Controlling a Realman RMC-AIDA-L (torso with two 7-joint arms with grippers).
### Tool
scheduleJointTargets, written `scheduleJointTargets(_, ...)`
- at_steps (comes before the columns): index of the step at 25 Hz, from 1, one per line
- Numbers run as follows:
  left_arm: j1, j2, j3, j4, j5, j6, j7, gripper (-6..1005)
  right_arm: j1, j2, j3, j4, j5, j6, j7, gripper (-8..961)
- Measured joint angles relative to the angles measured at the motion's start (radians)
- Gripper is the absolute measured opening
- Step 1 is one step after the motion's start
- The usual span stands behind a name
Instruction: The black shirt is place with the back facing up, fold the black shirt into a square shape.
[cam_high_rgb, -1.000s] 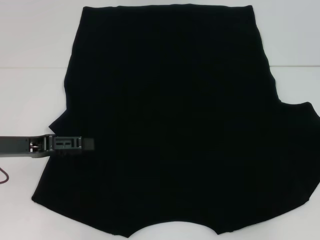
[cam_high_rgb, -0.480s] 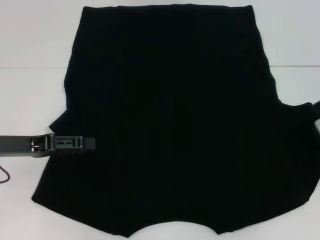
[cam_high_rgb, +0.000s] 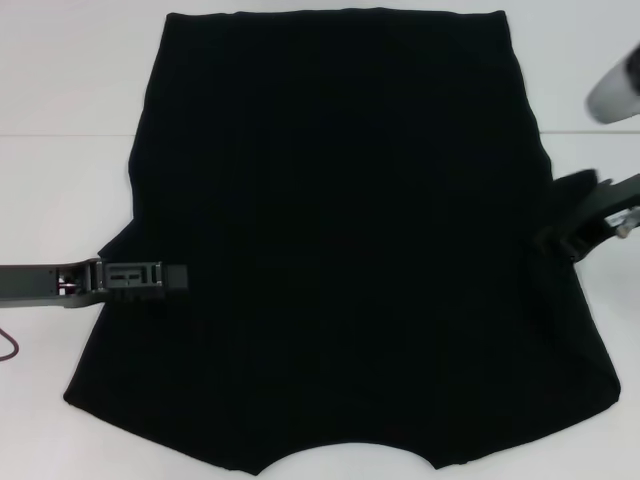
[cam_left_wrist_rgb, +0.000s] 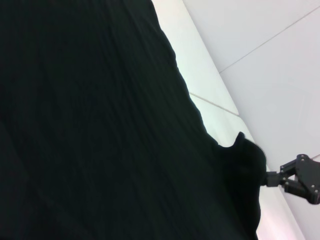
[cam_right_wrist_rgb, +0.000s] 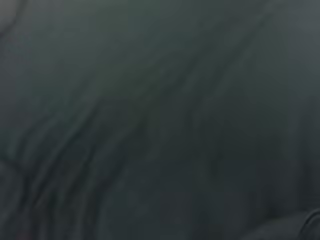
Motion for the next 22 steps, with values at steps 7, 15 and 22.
scheduleJointTargets(7, 0.001, 0.002, 0.0, 0.0, -0.003, -0.005, 0.002, 683, 0.023, 0.046, -0.108, 0.013, -0.078, 0.031, -0.002, 18)
scheduleJointTargets(15, 0.004, 0.002, 0.0, -0.003, -0.005, -0.014, 0.003, 682, 0.029, 0.039, -0.046, 0.035, -0.029, 0.053, 0.009, 51)
scheduleJointTargets(22, 0.004, 0.002, 0.0, -0.003, -0.013, -0.015, -0.002, 682, 0.023, 0.023, 0.098, 0.048, 0.014, 0.067, 0.04, 128)
